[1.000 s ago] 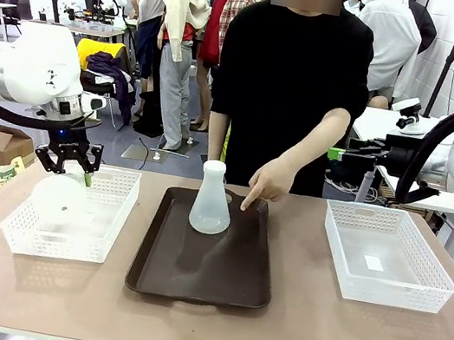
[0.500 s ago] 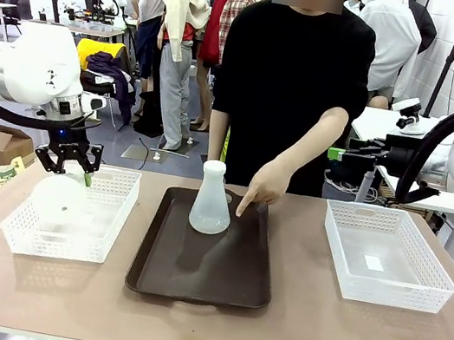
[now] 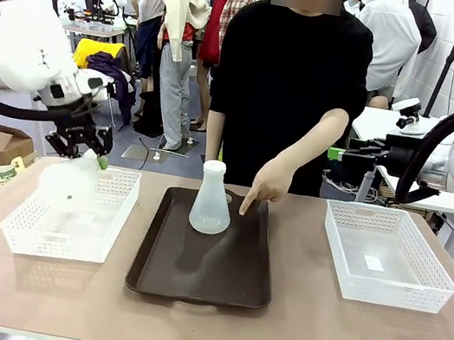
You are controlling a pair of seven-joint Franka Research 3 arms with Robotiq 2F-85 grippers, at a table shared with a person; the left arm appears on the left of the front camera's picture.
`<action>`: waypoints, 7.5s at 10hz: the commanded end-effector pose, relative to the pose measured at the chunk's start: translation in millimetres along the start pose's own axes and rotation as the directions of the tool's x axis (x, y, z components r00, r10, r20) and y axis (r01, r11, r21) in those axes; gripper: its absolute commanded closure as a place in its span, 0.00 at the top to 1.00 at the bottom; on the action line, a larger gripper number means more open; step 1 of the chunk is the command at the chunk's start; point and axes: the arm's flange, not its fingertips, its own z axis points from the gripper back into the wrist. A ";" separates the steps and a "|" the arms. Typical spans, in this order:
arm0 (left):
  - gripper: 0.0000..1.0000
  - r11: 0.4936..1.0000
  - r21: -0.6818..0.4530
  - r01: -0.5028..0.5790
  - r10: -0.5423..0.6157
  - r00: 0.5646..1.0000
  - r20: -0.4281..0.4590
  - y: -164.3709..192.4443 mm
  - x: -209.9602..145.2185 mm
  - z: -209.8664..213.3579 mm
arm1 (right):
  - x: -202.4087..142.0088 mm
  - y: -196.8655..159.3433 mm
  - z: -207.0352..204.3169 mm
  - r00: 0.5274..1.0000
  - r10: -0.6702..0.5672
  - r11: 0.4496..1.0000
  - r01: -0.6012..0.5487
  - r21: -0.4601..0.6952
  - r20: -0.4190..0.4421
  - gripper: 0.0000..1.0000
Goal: Prepare the laboratory tools.
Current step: Place the picked Big flask upright in the Handle tray as directed by the person.
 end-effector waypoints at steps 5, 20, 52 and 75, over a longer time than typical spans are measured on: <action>0.00 0.708 -0.358 0.609 -0.458 0.781 0.425 -12.1 -68.1 43.2 | 1.0 0.4 -0.2 1.000 -0.008 1.000 0.008 0.001 -0.012 1.00; 0.00 0.196 -0.349 0.916 -0.504 0.400 0.766 -117.0 -114.1 2.1 | 1.0 0.4 -0.2 1.000 -0.008 1.000 0.008 0.001 -0.012 1.00; 0.47 0.024 -0.202 0.979 -0.244 0.201 0.948 -131.6 -112.4 -186.7 | 1.0 0.4 -0.2 1.000 -0.008 1.000 0.008 0.001 -0.012 1.00; 1.00 0.056 -0.178 0.982 -0.352 0.187 0.917 -111.6 -110.9 -162.8 | 1.0 0.4 -0.2 1.000 -0.008 1.000 0.008 0.001 -0.012 1.00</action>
